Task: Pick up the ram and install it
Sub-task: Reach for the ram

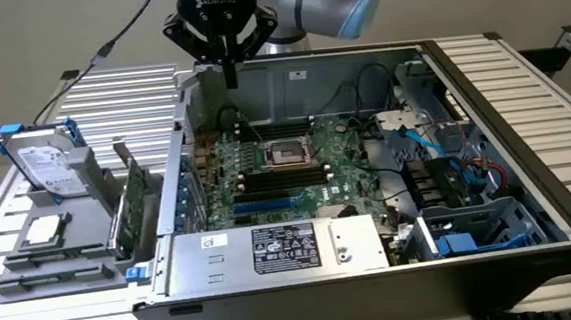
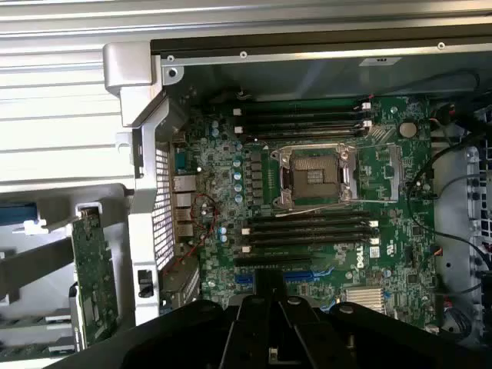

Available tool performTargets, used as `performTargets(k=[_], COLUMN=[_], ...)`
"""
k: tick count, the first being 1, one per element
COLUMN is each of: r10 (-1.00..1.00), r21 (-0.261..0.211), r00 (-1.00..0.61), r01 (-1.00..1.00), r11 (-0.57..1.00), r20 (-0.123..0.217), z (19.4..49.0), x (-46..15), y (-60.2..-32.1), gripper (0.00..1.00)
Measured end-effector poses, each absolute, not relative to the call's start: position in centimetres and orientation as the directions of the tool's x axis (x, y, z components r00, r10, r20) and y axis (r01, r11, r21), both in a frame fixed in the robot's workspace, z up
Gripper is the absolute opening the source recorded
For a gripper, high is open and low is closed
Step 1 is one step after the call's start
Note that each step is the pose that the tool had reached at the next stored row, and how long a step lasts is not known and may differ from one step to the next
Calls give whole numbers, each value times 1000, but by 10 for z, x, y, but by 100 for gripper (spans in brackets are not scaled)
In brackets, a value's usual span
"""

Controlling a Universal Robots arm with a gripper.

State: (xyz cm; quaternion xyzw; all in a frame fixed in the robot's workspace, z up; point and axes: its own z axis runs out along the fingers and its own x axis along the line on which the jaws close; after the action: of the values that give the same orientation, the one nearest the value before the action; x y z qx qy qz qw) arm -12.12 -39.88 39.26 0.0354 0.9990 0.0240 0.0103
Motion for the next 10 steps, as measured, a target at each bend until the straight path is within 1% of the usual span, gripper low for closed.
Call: performTargets(k=[10], r10=[71], r21=[49], r00=[-997], r01=[70], r11=[996], r20=[-19], z=[393], x=[-121], y=[-399], gripper=[11])
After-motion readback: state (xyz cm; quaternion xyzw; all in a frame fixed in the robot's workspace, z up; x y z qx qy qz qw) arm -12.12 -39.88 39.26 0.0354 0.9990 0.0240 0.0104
